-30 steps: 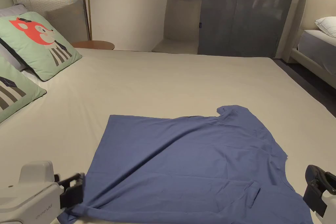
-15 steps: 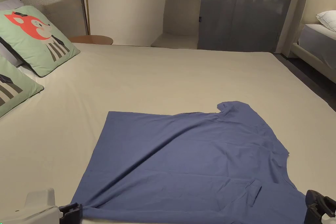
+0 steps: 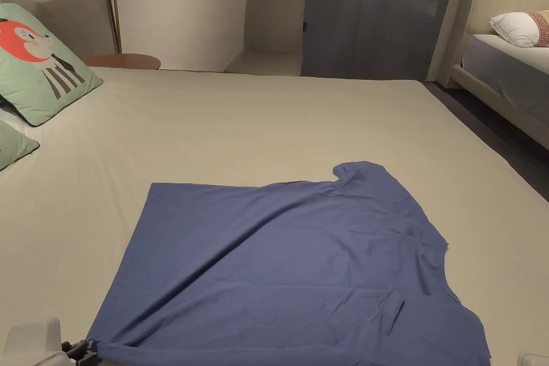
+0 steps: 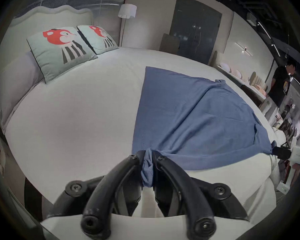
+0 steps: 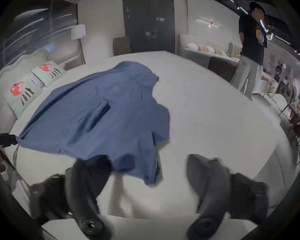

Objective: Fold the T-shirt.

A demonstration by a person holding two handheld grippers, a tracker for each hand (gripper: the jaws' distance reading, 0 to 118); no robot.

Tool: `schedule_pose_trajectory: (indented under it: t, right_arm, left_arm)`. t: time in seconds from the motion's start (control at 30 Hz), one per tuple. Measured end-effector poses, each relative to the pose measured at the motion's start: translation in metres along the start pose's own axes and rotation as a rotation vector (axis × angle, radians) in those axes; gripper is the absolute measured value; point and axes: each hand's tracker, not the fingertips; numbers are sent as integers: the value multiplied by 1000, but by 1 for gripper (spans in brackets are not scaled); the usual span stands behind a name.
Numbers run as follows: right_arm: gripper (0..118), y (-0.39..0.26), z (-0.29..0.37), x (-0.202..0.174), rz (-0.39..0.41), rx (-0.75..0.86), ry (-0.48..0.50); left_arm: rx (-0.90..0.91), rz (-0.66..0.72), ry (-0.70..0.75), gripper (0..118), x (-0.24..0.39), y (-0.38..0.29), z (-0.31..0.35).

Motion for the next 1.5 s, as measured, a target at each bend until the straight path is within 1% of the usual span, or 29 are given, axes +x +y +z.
schedule_pose_trajectory:
  t: [0.03,0.07,0.1,0.13,0.2,0.33,0.47,0.57,0.73,0.8,0.9,0.97,1.07,1.3,1.37,1.4,1.43,1.47,1.5]
  right_arm:
    - [60,0,-1,0,-1,-12,40]
    - [34,-1,-1,0,-10,-10,78]
    - [16,-1,3,-2,0,13,68]
    - [12,1,8,-4,11,51,96]
    - [12,8,19,-8,39,97,89]
    - [11,40,31,0,-41,170,121]
    - [11,88,15,-2,-61,194,117]
    - [11,126,-12,-10,-58,175,98]
    - [11,175,-73,-21,-81,80,66]
    - [11,187,-97,-26,-64,34,46]
    - [11,196,-130,-33,-33,-40,24]
    - [11,198,-149,-35,-38,-65,17]
    - [11,197,-167,-36,-24,-97,5]
    - [11,196,-175,-32,-35,-113,5]
    - [12,196,-174,-32,-25,-115,5]
    - [13,197,-173,-33,-5,-115,3]
    - [29,197,-172,-34,9,-119,0]
    - [54,197,-169,-36,24,-118,-7]
    - [82,197,-162,-36,57,-90,-44]
  left_arm:
    - [-1,-2,3,5,2,0,0]
    - [-3,-3,4,5,4,-1,1]
    - [-7,4,0,5,0,2,0]
    - [-7,6,-1,5,-1,3,1]
    - [-1,16,-1,4,0,7,7]
    - [39,52,-12,4,-3,33,13]
    - [75,45,-16,4,4,74,-1]
    - [75,34,-15,4,14,108,-26]
    - [17,38,14,4,24,149,-82]
    - [-17,41,32,4,24,159,-105]
    - [-62,51,52,4,25,167,-135]
    - [-85,59,61,4,25,169,-151]
    - [-104,79,74,4,24,169,-168]
    - [-120,85,85,4,23,165,-183]
    - [-116,89,84,4,24,165,-183]
    - [-116,84,83,7,25,164,-183]
    - [-117,81,88,31,25,165,-181]
    - [-116,82,94,60,26,165,-178]
    - [-108,80,114,89,27,165,-173]
